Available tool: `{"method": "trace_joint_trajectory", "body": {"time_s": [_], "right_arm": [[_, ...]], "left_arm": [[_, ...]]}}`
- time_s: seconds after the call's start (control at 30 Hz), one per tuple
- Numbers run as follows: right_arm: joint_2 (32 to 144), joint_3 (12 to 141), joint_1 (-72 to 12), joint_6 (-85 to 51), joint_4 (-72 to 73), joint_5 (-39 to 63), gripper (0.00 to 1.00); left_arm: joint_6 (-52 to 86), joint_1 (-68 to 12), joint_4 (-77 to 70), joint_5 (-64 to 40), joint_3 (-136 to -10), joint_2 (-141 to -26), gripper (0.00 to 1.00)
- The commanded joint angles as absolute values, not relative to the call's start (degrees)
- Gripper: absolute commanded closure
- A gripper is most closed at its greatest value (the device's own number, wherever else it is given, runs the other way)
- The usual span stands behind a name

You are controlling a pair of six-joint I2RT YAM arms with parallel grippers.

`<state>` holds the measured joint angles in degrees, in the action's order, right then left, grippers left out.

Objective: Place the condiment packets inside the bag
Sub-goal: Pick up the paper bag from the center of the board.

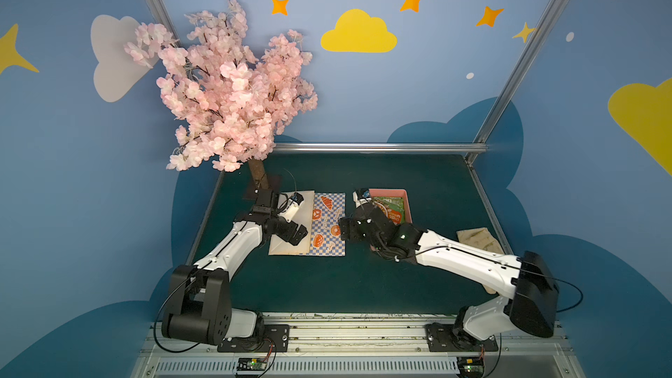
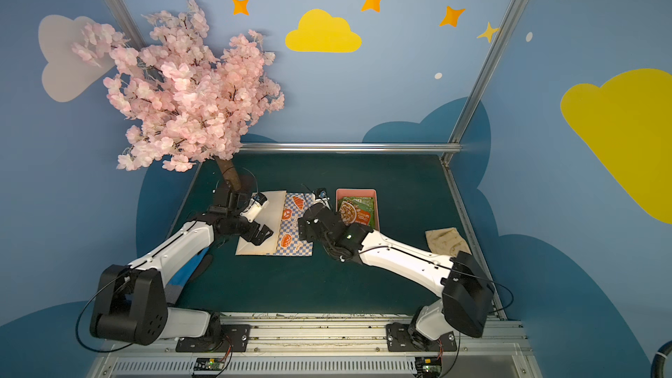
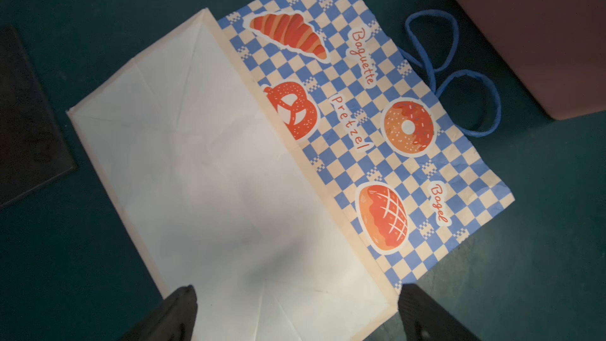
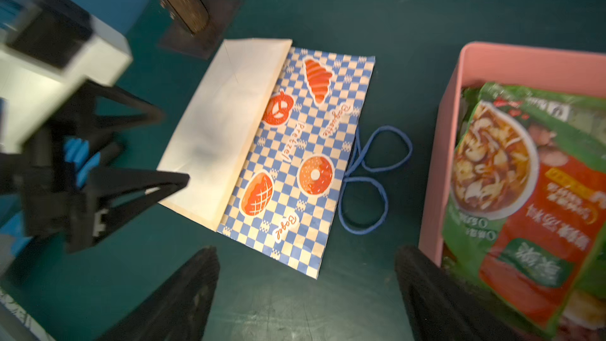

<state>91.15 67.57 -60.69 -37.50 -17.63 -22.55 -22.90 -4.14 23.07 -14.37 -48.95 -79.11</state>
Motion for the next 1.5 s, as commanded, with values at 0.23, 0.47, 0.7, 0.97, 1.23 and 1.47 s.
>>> {"method": "trace_joint_trajectory", "body": {"time_s": [0.23,0.47,0.7,0.97,1.23,1.47], "right_arm": [[104.11,74.75,-58.91,-49.61,-24.92,-19.48,0.19],[110.35,76.03,-53.39,-52.64,-25.1,-19.14,0.25],[113.08,78.12,-50.38,-53.17,-24.68,-20.39,0.26],[118.49,83.95,-48.61,-54.02,-27.37,-24.81,0.35],[121.64,86.46,-47.83,-55.5,-30.6,-27.69,0.42],[124.63,87.09,-47.55,-56.78,-31.89,-27.13,0.43]], "left_arm": [[-25.8,4.92,23.35,-22.08,-46.59,-76.62,0.0],[-27.15,5.34,23.52,-23.48,-44.91,-74.62,0.0],[-27.69,5.36,22.4,-24.04,-42.99,-74.43,0.0],[-27.38,5.36,21.72,-24.52,-42.52,-74.2,0.0],[-27.77,5.36,22.13,-24.45,-42.54,-72.6,0.0],[-27.26,5.36,22.13,-25.88,-42.45,-70.75,0.0]]}}
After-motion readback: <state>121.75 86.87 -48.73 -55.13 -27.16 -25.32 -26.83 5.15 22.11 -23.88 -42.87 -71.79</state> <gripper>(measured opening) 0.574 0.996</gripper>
